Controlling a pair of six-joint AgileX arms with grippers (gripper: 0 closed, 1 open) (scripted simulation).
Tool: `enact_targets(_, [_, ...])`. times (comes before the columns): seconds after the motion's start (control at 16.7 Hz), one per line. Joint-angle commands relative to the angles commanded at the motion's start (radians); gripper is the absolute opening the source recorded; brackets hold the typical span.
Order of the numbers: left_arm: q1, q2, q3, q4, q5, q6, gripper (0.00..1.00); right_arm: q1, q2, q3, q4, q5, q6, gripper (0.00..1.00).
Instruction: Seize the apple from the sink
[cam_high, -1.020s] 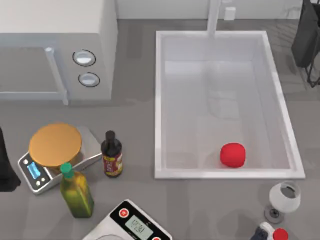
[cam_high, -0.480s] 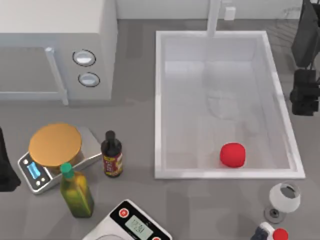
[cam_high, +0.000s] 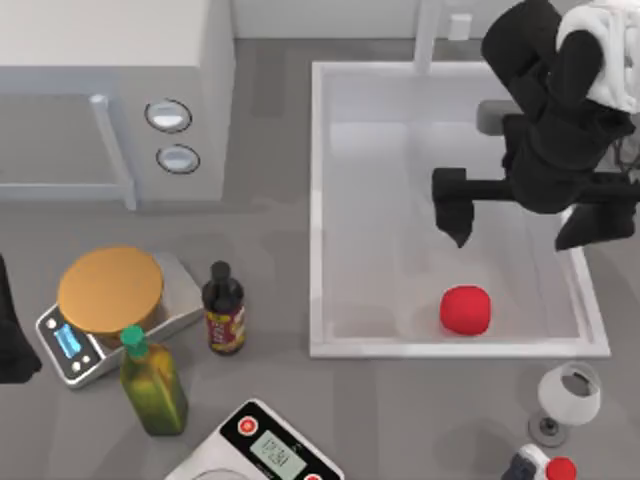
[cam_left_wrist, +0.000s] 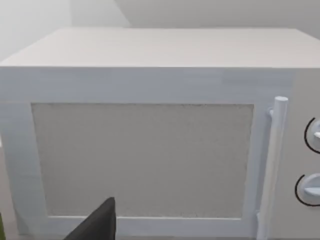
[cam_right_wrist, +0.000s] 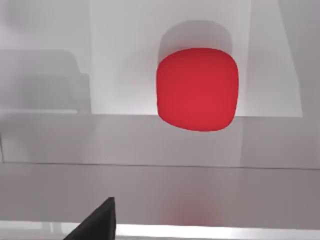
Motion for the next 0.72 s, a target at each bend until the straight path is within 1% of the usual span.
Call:
enact_targets(0.24, [0.000,0.000,0.000,0.000,0.000,0.000,1.00,0.034,0.155,0.118,-0.079,0.000,0.035,1.00])
enact_targets(0.72, [0.000,0.000,0.000,0.000,0.000,0.000,1.00,0.032,0.178,0.118,-0.069,0.000,0.037,1.00])
